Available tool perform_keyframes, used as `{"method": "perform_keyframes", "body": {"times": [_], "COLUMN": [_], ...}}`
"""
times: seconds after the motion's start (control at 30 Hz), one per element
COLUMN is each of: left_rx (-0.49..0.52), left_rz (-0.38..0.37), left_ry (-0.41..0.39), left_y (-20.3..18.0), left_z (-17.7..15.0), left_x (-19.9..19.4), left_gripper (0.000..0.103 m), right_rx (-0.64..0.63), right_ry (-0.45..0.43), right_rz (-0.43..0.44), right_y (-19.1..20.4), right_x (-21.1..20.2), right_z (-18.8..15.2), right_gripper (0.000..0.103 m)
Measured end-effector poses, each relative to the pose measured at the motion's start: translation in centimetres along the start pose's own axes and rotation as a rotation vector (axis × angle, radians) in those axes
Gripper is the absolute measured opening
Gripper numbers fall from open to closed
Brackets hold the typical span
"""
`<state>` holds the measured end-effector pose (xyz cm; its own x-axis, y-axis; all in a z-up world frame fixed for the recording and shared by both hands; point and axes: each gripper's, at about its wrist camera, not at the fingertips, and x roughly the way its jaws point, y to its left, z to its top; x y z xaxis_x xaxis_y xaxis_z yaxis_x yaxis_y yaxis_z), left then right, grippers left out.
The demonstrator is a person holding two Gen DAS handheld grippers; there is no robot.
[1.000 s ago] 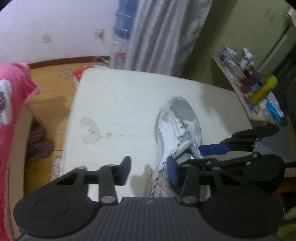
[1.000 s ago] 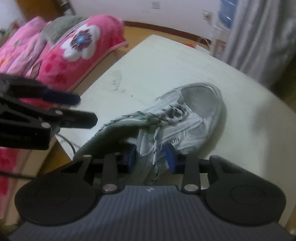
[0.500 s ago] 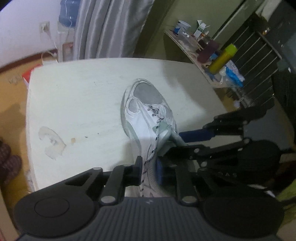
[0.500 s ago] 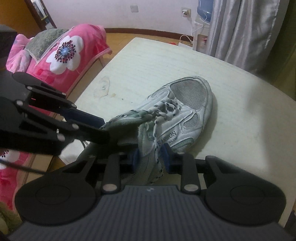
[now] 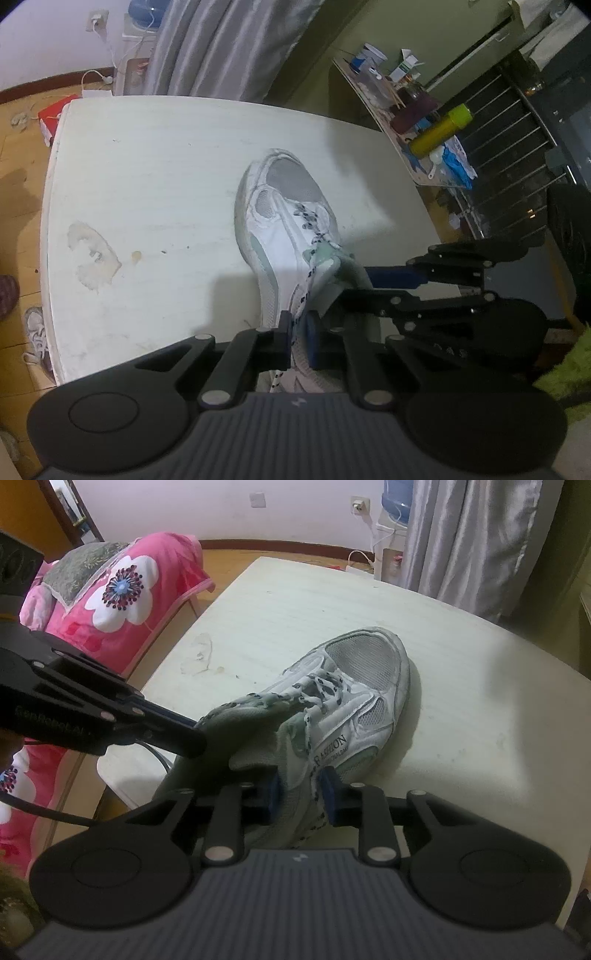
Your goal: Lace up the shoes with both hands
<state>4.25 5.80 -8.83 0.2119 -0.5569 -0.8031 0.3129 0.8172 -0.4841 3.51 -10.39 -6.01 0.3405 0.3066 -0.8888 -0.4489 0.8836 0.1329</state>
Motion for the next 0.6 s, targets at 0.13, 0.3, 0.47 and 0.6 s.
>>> {"method": "perform_keyframes", "body": {"times": [0.13, 0.3, 0.47, 0.6], "left_rx": [-0.013, -0.048, -0.034, -0.026], "left_rz": [-0.010, 0.006, 0.041, 0.107], "left_ry": [-0.009, -0.022, -0.020, 0.005], "left_y": [0.2, 1.1, 0.8, 0.5], "left_z": [0.2, 0.4, -0.4, -1.9], "left_x": [-0.8, -1.5, -1.5, -1.3], "left_gripper": [0.001, 0.002, 0.002, 0.007], "right_rx": [0.020, 0.040, 0.029, 0.045], "right_ry": [0.006, 0.005, -0.001, 0.008], "right_rz": [-0.011, -0.008, 0.036, 0.117], "right_y": [-0.1, -0.1, -0.6, -1.9], "right_x": [0.1, 0.3, -0.2, -1.6], "right_z": [-0.1, -0.1, -0.3, -1.3], "right_gripper": [0.020, 0.020, 0.023, 0.023]}}
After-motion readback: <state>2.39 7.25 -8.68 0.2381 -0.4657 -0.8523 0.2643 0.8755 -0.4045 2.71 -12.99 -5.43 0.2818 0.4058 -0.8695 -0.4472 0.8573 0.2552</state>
